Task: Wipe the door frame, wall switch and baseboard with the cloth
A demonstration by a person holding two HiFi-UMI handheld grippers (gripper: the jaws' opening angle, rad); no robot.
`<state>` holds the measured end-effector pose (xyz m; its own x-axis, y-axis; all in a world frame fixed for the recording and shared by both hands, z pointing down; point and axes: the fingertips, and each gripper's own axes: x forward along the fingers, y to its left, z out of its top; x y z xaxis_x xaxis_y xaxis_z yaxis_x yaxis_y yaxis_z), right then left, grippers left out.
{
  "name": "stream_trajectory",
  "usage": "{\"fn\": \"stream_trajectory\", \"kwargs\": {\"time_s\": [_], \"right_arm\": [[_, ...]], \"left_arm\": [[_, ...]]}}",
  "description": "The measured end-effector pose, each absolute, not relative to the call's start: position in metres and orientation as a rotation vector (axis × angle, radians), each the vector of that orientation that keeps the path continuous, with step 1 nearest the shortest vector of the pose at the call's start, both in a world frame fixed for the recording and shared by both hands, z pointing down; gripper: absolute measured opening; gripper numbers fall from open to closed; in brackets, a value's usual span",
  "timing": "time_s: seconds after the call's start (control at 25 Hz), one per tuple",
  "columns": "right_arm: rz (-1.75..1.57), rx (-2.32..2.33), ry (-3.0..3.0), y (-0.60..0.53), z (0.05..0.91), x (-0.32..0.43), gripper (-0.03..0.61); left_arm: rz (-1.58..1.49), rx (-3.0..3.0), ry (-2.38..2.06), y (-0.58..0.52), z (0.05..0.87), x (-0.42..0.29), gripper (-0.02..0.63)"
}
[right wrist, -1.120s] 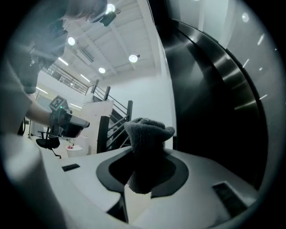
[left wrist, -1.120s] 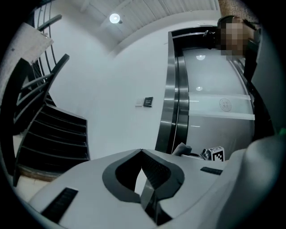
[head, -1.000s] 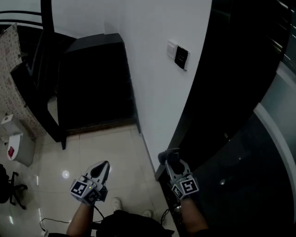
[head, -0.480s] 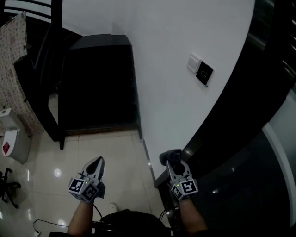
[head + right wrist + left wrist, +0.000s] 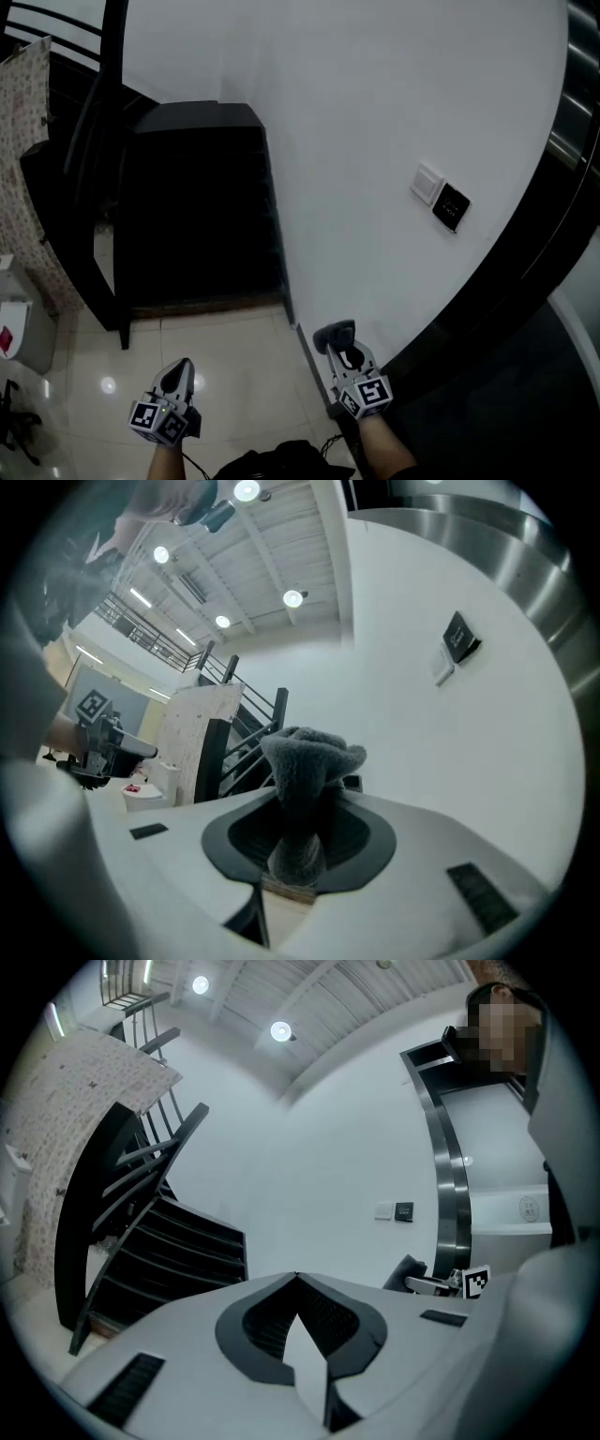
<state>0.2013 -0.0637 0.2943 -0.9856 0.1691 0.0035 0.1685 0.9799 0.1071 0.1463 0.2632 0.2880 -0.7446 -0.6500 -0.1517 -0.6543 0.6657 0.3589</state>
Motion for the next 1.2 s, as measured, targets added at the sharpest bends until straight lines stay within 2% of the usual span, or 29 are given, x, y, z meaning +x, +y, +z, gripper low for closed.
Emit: {"fn": "stream_trajectory", "kwargs": {"time_s": [0.24, 0.44, 0.6, 0.72, 0.88, 1.2], "right_arm": [[0.200, 0.242, 3.151, -0.058, 0.311, 0.125, 0.094], [0.200, 0.090, 3.126, -0.101, 0.310, 0.039, 0.094], [0.168, -0.023, 3.071, -0.133, 0.283, -0.034, 0.092], [0.309, -0.085, 3.024, -0.148, 0.253, -0.061, 0.092], [0.552, -0.363, 3.002, -0.187, 0.221, -0.053, 0.092], [1.330, -1.392, 2.664, -0.243, 0.103, 0.047, 0.092]], "left_arm": [[0.653, -1.203, 2.831, 0.257, 0.296, 0.065, -0.009], [0.624, -1.296, 2.809, 0.218, 0.289, -0.032, -0.009], [0.575, -1.395, 2.743, 0.169, 0.271, -0.116, -0.009], [0.569, -1.520, 2.672, 0.122, 0.259, -0.165, -0.009], [0.576, -1.833, 2.513, 0.052, 0.254, -0.207, -0.009], [0.482, -2.405, 2.048, -0.061, 0.246, -0.248, -0.009]]}}
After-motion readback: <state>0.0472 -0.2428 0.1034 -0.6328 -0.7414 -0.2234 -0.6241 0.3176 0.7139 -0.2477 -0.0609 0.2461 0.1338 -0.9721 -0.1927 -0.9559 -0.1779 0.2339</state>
